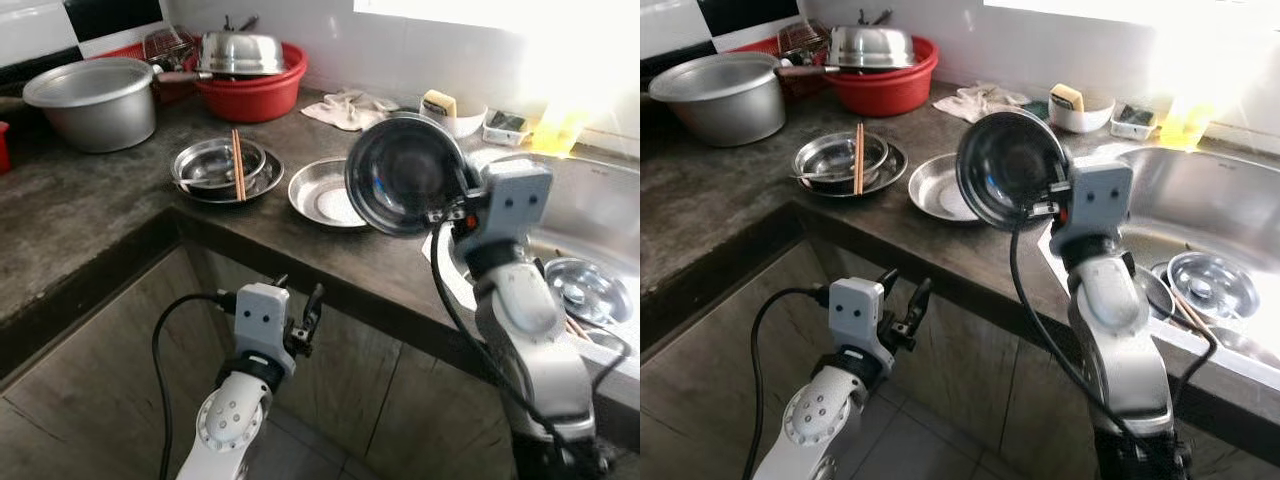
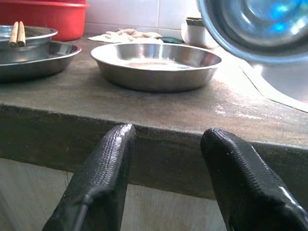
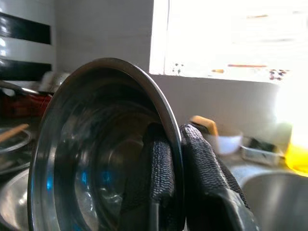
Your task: Kitchen organization
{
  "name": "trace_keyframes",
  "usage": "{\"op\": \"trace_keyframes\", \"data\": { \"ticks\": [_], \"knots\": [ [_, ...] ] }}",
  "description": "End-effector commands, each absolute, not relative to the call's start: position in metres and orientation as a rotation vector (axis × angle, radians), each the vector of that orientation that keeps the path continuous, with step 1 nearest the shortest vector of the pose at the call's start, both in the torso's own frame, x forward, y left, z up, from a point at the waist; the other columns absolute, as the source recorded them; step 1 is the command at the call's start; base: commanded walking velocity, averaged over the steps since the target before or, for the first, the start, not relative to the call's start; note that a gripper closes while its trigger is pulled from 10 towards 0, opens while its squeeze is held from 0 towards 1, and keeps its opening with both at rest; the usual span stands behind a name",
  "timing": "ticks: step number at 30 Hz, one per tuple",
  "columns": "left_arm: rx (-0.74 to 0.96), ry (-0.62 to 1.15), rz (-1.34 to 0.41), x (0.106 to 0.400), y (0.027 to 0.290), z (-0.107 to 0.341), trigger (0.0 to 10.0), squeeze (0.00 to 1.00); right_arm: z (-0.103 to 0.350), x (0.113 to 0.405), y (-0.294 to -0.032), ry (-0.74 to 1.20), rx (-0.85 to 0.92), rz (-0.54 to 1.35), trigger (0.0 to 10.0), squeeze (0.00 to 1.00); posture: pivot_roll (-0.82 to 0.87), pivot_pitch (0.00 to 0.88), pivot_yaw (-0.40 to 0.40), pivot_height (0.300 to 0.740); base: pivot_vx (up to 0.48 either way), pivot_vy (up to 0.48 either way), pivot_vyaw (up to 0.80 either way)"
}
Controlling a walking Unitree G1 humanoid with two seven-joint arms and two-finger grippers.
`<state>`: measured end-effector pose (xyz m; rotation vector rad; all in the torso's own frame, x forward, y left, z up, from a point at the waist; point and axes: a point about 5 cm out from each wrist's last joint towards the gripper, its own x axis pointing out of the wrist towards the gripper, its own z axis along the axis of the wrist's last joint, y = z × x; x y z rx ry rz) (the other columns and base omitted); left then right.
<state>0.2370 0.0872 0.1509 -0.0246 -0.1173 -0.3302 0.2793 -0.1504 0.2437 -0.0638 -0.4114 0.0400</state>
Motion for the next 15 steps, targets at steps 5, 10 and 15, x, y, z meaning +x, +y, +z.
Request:
{"op": "trace_keyframes", "data": {
  "ticks": [5,10,15],
  "knots": [
    [-0.036,-0.129,-0.339,0.24,0.086,0.155,10.0,0.0,0.238,0.267,-0.146,-0.378,-0.061,0.007,0.0,0.0,0.04,0.05,0.0,0.74,0.0,0.0,0.0],
    [-0.036,-0.139,-0.362,0.242,0.084,0.157,10.0,0.0,0.233,0.267,-0.144,-0.361,-0.076,0.009,0.0,0.0,0.03,0.045,0.001,0.74,0.0,0.259,-0.58],
    [-0.034,-0.141,-0.364,0.243,0.083,0.157,10.0,0.0,0.231,0.268,-0.143,-0.348,-0.072,-0.004,0.0,0.0,0.03,0.041,0.002,0.74,0.0,0.48,-0.79]
  ]
}}
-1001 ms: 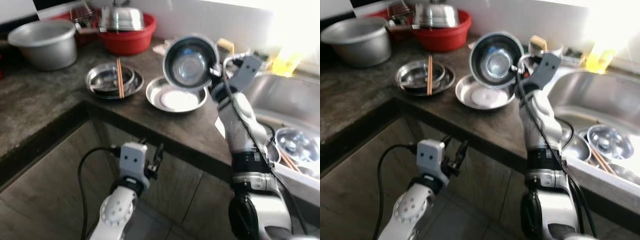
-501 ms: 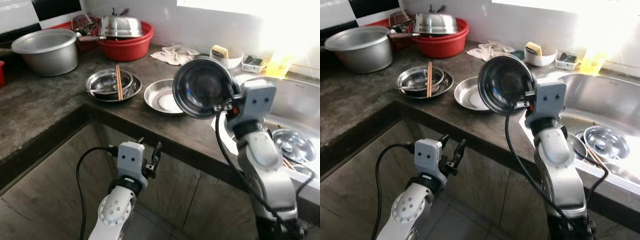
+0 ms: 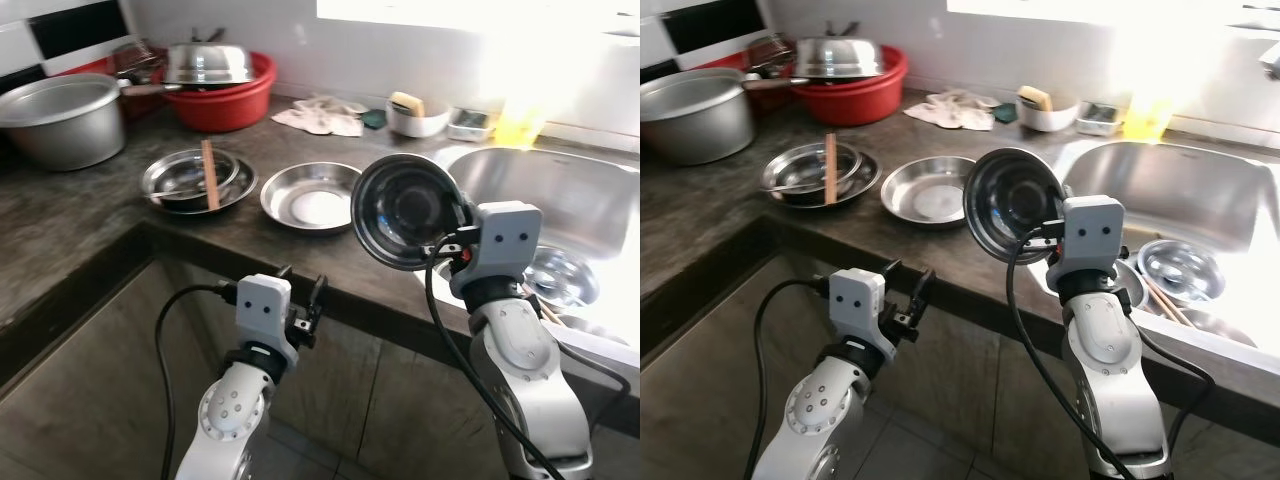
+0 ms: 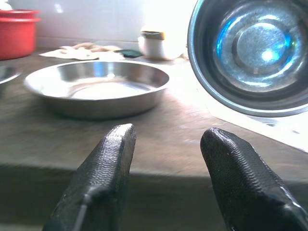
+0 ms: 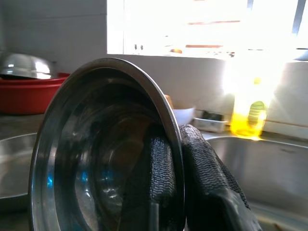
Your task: Kitchen organization
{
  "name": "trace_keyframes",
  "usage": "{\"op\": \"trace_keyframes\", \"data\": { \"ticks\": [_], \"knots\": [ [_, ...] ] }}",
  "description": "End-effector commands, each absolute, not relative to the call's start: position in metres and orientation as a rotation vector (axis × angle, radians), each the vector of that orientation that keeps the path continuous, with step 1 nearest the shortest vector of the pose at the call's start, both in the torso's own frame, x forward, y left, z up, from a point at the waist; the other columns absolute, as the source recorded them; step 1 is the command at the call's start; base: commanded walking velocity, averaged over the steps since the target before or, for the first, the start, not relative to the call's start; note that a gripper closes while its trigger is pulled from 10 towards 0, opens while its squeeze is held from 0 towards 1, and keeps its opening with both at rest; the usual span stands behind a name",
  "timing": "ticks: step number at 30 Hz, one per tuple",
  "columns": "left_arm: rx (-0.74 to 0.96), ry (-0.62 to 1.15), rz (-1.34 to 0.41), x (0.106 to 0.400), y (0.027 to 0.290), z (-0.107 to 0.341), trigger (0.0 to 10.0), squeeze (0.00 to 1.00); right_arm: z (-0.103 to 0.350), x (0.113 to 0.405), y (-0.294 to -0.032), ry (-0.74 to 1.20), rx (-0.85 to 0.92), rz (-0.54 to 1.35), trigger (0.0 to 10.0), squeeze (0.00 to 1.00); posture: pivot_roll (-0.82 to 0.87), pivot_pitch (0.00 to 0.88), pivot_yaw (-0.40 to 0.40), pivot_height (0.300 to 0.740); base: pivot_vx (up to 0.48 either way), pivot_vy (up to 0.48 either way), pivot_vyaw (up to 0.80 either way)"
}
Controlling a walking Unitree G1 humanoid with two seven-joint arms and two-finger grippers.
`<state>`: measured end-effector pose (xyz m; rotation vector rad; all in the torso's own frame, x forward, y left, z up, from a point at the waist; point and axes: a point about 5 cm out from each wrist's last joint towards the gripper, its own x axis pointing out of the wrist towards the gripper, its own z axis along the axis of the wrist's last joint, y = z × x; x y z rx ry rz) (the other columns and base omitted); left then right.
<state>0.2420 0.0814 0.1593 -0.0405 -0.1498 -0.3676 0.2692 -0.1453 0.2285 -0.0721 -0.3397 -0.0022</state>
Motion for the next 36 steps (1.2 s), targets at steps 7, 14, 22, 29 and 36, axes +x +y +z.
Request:
{"op": "trace_keyframes", "data": {
  "ticks": [7,14,22,29,36],
  "knots": [
    [-0.021,-0.162,-0.369,0.245,0.082,0.16,10.0,0.0,0.231,0.27,-0.141,-0.348,-0.072,-0.005,0.0,0.0,0.03,0.035,0.009,0.74,0.0,0.069,-0.79],
    [0.013,-0.184,-0.399,0.246,0.079,0.163,10.0,0.0,0.233,0.271,-0.141,-0.355,-0.073,-0.011,0.0,0.0,0.03,0.036,0.013,0.74,0.161,-0.218,-0.79],
    [-0.015,-0.17,-0.379,0.249,0.08,0.161,10.0,0.0,0.237,0.273,-0.141,-0.368,-0.079,-0.016,0.0,0.0,0.03,0.036,0.014,0.74,0.106,-0.132,-0.79],
    [0.007,-0.192,-0.374,0.248,0.082,0.163,10.0,0.0,0.24,0.277,-0.14,-0.374,-0.106,-0.001,8.5,0.0,0.03,0.033,0.008,0.74,0.0,0.0,-0.45],
    [0.019,-0.19,-0.382,0.248,0.081,0.162,10.0,0.0,0.239,0.279,-0.139,-0.359,-0.098,0.017,10.0,0.0,0.04,0.029,0.005,0.74,0.243,-0.329,0.0]
  ]
}}
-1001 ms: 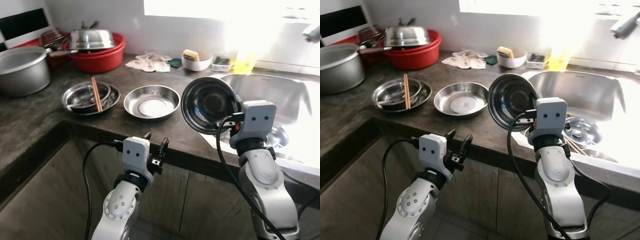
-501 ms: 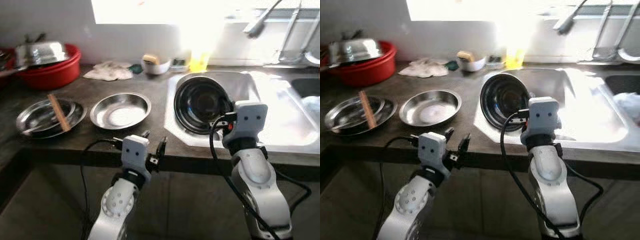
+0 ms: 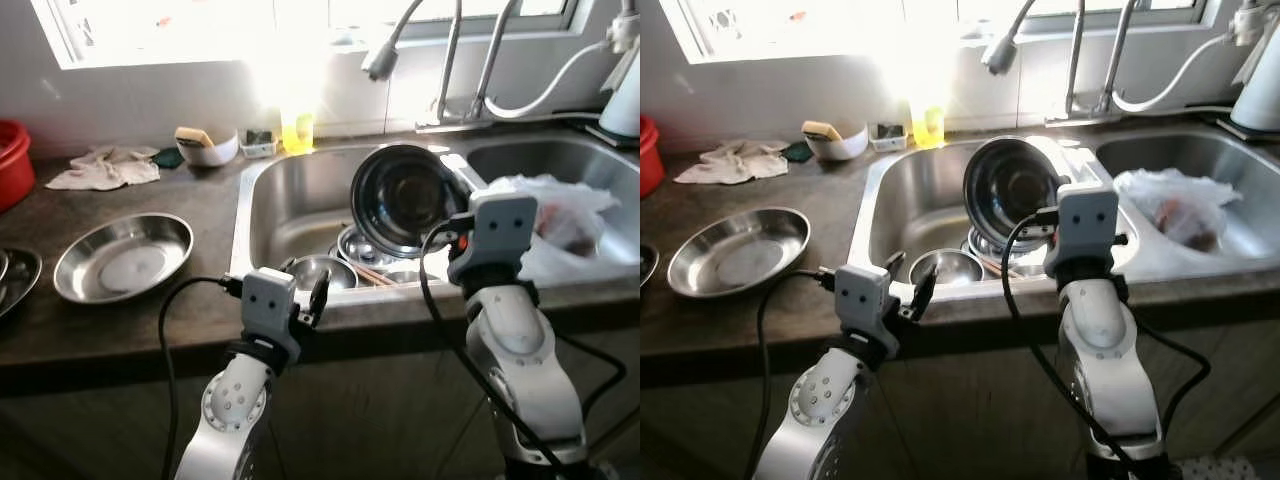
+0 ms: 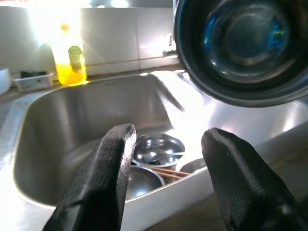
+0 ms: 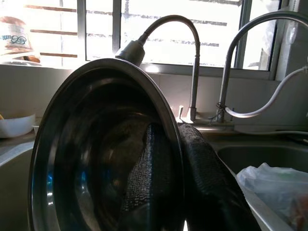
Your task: Kitchen organization
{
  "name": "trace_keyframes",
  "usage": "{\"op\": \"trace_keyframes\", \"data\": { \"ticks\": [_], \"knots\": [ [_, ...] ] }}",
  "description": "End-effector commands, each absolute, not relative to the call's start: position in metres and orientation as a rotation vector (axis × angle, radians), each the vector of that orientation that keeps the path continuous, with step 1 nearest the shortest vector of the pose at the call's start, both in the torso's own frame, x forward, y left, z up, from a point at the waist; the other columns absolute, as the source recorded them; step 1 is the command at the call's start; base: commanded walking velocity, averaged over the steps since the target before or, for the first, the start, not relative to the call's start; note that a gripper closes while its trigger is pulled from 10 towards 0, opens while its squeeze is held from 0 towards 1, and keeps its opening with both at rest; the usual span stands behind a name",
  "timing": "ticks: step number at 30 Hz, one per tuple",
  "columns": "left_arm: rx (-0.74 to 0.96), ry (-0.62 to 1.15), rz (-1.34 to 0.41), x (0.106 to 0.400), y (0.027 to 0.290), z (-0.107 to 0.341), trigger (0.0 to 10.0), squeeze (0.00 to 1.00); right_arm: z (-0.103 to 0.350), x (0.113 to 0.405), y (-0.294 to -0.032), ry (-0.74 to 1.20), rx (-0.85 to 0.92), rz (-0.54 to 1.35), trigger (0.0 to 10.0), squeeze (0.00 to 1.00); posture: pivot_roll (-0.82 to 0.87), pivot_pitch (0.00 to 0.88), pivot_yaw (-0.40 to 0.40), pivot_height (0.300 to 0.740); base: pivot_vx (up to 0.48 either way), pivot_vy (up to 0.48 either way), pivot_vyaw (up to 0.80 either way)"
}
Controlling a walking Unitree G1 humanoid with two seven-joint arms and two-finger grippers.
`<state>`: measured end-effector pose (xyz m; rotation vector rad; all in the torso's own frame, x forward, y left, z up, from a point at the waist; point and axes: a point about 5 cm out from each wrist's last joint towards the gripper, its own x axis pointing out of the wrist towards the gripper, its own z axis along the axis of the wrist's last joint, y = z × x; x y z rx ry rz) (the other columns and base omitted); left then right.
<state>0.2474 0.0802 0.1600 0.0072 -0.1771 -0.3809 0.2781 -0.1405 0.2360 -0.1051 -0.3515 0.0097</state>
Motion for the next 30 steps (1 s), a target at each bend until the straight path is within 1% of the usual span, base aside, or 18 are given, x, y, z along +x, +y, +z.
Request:
{"op": "trace_keyframes", "data": {
  "ticks": [1,3,10,15,23,27,28,30],
  "knots": [
    [0.021,-0.188,-0.387,0.247,0.08,0.162,10.0,0.0,0.239,0.279,-0.139,-0.358,-0.112,0.024,10.0,0.0,0.03,0.027,0.006,0.74,0.285,-0.382,0.0],
    [0.019,-0.188,-0.39,0.247,0.08,0.161,10.0,0.0,0.24,0.279,-0.138,-0.36,-0.121,0.032,10.0,0.0,0.03,0.027,0.003,0.74,0.285,-0.382,0.0],
    [0.017,-0.188,-0.393,0.247,0.079,0.161,10.0,0.0,0.241,0.283,-0.14,-0.345,-0.121,0.036,10.0,0.0,0.03,0.025,0.001,0.74,0.373,-0.296,0.78],
    [-0.012,-0.176,-0.386,0.247,0.079,0.16,10.0,0.0,0.243,0.286,-0.141,-0.339,-0.112,0.039,10.0,0.0,0.03,0.024,0.0,0.74,0.457,0.0,0.0],
    [-0.008,-0.167,-0.348,0.249,0.083,0.158,10.0,0.0,0.246,0.296,-0.148,-0.298,-0.084,0.055,10.0,0.0,0.03,0.038,-0.001,0.74,0.0,0.0,0.0],
    [-0.011,-0.164,-0.347,0.249,0.082,0.158,10.0,0.0,0.242,0.305,-0.151,-0.252,-0.113,0.059,10.0,0.0,0.03,0.047,-0.002,0.74,0.0,0.0,0.0],
    [-0.012,-0.163,-0.349,0.248,0.081,0.158,10.0,0.0,0.24,0.313,-0.152,-0.213,-0.138,0.062,10.0,0.0,0.03,0.053,-0.004,0.74,0.0,0.0,0.0],
    [-0.014,-0.163,-0.349,0.248,0.081,0.158,10.0,0.0,0.24,0.32,-0.155,-0.195,-0.169,0.047,10.0,0.0,0.03,0.058,-0.004,0.74,0.0,0.0,0.0]
  ]
}}
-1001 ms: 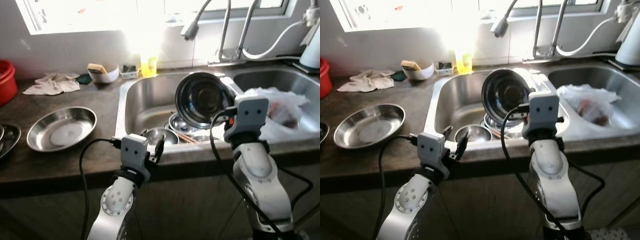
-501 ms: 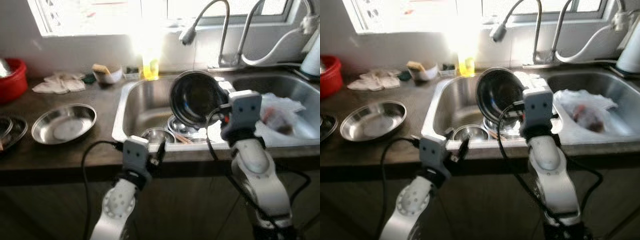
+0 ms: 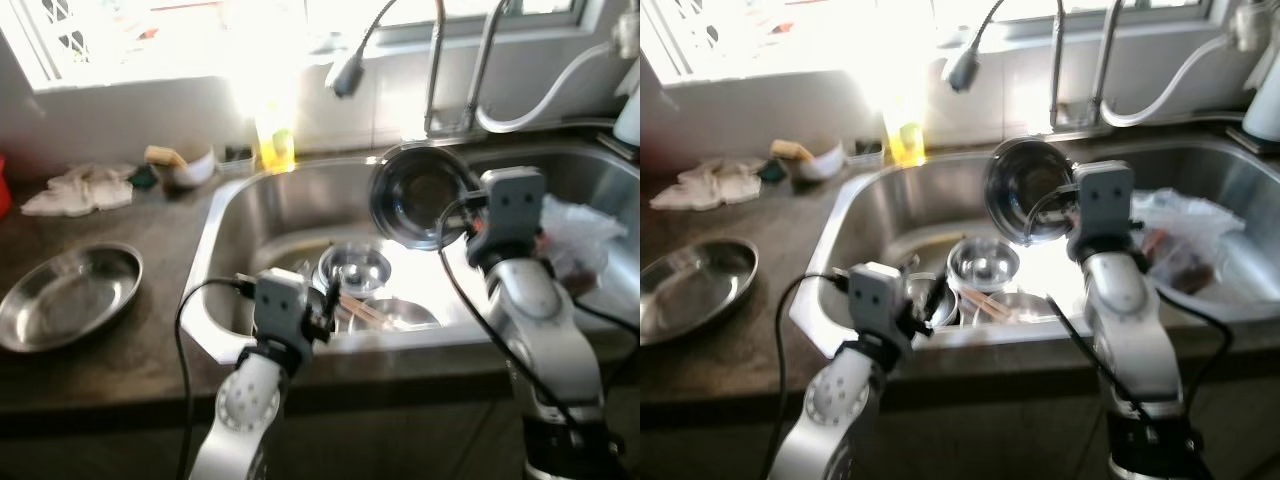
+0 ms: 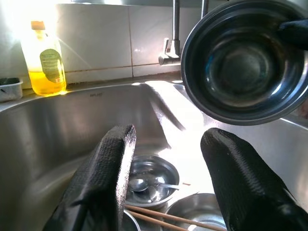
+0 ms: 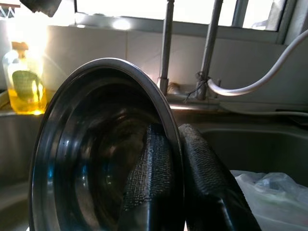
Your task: Kitchen organization
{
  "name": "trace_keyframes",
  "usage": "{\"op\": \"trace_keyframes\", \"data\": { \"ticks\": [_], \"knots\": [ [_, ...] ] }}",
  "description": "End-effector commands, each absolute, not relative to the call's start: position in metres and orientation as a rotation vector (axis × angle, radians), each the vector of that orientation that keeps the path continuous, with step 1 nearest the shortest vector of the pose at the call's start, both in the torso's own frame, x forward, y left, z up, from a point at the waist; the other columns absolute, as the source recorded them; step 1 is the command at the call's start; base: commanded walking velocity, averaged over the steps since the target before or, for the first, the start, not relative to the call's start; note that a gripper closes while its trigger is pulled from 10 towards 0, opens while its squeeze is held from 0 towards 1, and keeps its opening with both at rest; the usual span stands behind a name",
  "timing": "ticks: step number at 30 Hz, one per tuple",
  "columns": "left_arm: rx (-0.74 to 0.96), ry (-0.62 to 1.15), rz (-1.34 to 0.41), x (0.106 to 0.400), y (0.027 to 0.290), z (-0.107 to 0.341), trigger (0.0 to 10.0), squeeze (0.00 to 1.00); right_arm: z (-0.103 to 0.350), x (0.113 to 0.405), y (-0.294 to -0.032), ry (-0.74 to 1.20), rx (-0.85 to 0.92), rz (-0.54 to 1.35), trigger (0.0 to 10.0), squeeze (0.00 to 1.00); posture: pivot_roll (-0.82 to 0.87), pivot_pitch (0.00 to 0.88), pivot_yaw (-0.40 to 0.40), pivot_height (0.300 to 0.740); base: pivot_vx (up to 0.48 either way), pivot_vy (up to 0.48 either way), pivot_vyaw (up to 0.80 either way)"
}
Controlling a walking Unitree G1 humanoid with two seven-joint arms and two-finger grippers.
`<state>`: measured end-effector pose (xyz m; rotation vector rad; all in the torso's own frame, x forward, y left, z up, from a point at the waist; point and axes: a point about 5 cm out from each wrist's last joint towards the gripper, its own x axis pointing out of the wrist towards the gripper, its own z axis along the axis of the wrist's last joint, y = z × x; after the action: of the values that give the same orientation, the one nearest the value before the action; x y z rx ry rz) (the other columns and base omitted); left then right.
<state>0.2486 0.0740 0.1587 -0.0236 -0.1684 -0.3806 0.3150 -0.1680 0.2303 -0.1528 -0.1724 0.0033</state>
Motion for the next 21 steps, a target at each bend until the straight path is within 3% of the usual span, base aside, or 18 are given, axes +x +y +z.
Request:
{"op": "trace_keyframes", "data": {
  "ticks": [1,14,21],
  "knots": [
    [-0.014,-0.164,-0.348,0.248,0.081,0.158,10.0,0.0,0.241,0.323,-0.157,-0.194,-0.18,0.034,10.0,0.0,0.03,0.058,-0.004,0.74,0.0,0.0,0.0],
    [-0.017,-0.141,-0.347,0.237,0.081,0.157,10.0,0.0,0.239,0.379,-0.18,0.028,-0.153,-0.04,10.0,0.0,0.06,0.119,-0.017,0.74,0.0,0.0,0.0],
    [-0.018,-0.123,-0.349,0.23,0.081,0.156,10.0,0.0,0.22,0.394,-0.196,0.192,-0.117,-0.099,10.0,0.0,0.07,0.154,-0.024,0.74,0.0,0.0,0.0]
  ]
}}
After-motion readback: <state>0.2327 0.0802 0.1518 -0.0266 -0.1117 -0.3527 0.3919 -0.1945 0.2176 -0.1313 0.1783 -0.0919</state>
